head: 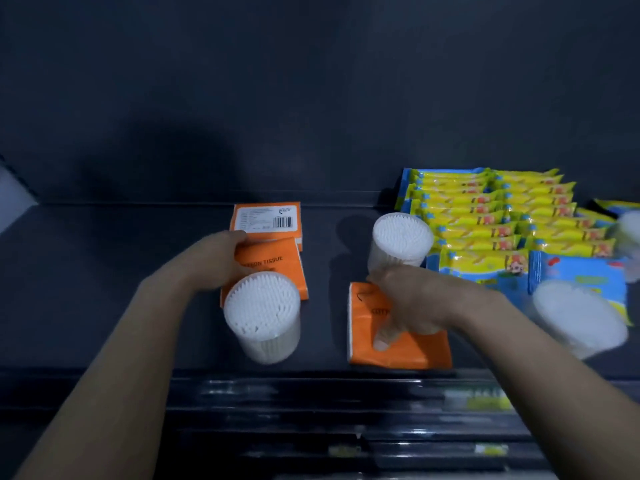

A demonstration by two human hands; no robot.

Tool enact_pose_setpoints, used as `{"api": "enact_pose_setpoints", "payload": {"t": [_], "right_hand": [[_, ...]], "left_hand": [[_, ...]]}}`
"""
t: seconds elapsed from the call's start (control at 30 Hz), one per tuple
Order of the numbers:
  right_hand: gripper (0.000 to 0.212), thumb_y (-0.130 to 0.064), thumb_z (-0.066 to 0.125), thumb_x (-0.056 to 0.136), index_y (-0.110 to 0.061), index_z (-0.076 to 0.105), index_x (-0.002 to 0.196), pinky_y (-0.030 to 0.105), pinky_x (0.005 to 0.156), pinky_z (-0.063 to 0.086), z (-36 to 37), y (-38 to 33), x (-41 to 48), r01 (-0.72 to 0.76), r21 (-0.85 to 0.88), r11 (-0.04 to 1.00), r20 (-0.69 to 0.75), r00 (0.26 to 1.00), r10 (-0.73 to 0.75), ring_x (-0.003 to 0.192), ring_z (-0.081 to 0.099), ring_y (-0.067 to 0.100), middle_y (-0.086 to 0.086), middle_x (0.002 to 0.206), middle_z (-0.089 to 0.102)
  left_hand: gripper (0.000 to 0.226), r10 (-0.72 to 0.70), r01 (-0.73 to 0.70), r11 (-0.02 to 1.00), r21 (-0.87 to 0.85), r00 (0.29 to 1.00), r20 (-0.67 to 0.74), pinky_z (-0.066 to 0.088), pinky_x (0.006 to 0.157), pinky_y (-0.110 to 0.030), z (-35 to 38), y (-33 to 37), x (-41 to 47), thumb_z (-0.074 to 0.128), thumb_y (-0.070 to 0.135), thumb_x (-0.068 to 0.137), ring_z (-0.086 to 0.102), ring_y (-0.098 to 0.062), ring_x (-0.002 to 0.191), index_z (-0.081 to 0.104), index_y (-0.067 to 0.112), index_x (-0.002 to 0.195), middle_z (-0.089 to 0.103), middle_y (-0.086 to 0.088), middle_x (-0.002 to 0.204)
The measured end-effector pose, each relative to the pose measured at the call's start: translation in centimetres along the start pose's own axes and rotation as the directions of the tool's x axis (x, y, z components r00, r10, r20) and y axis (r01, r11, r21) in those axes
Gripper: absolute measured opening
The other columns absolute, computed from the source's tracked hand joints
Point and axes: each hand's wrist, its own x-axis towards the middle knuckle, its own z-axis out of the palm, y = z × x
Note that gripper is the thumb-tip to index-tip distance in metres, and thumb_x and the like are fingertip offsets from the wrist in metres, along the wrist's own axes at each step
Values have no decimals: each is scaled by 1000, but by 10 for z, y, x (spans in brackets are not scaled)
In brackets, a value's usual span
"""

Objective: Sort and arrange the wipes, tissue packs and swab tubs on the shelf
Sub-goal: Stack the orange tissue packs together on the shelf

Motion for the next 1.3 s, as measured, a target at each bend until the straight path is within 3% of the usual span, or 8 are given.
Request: {"api": "enact_pose_setpoints", "payload": {"t": [0.17,0.37,0.57,0.7,0.93,1.07,1.23,1.3], "right_hand": [[62,-37,78,70,-14,50,120,34,90,44,0,-9,-2,53,55,997,-182,982,-42,111,50,25,6,119,49],[54,-33,72,79,-22,49,127,34,88,45,-9,-13,-13,192,162,968,-380,917,-118,106,52,19,0,116,53],[48,-31,75,76,-26,55,119,27,82,47,-23,-5,-37,314,237,920,-576,808,-127,95,57,12,-6,106,62],[51,-31,77,73,-26,56,119,13,71,41,-33,19,-71,301,258,918,-683,729,-47,88,55,6,-8,99,60],[53,-28,78,71,-25,58,120,29,83,43,-25,108,-164,119,278,953,-787,597,155,96,56,15,0,106,63],[56,-26,77,72,-24,57,124,22,77,32,5,173,-226,-67,288,955,-795,540,277,95,52,12,0,110,61],[56,-24,78,71,-22,58,123,26,85,35,51,249,-310,-239,372,897,-764,470,442,104,54,21,2,112,61],[57,-25,77,71,-23,57,124,22,80,33,72,275,-343,-302,410,860,-743,436,508,105,54,21,1,114,60]], "left_hand": [[77,43,-38,996,75,996,-74,40,96,-33,0,3,-1,74,49,68,48,-24,112,46,19,134,45,-8,123],[42,122,-139,988,-72,971,-205,37,59,-23,-19,8,-19,81,20,65,51,-8,77,51,21,94,57,1,93],[43,133,-250,955,-161,842,-524,36,58,-21,-44,40,-57,81,23,66,48,-3,75,49,21,95,52,12,85],[44,198,-364,920,-147,754,-626,33,61,-16,-44,83,-79,80,25,67,46,3,76,47,24,96,48,18,85],[45,401,-548,832,-93,707,-582,35,64,-3,-4,191,-94,80,23,65,47,14,79,49,25,97,51,18,87],[45,580,-681,727,-90,679,-451,35,74,-2,43,273,-94,81,26,65,50,8,88,56,27,103,57,17,95],[46,745,-799,600,-47,579,-330,30,78,0,113,377,-101,82,19,65,46,4,90,56,29,103,56,14,99],[46,793,-832,551,-66,546,-269,34,83,-8,140,416,-106,81,22,66,48,3,94,55,33,103,54,19,98]]}}
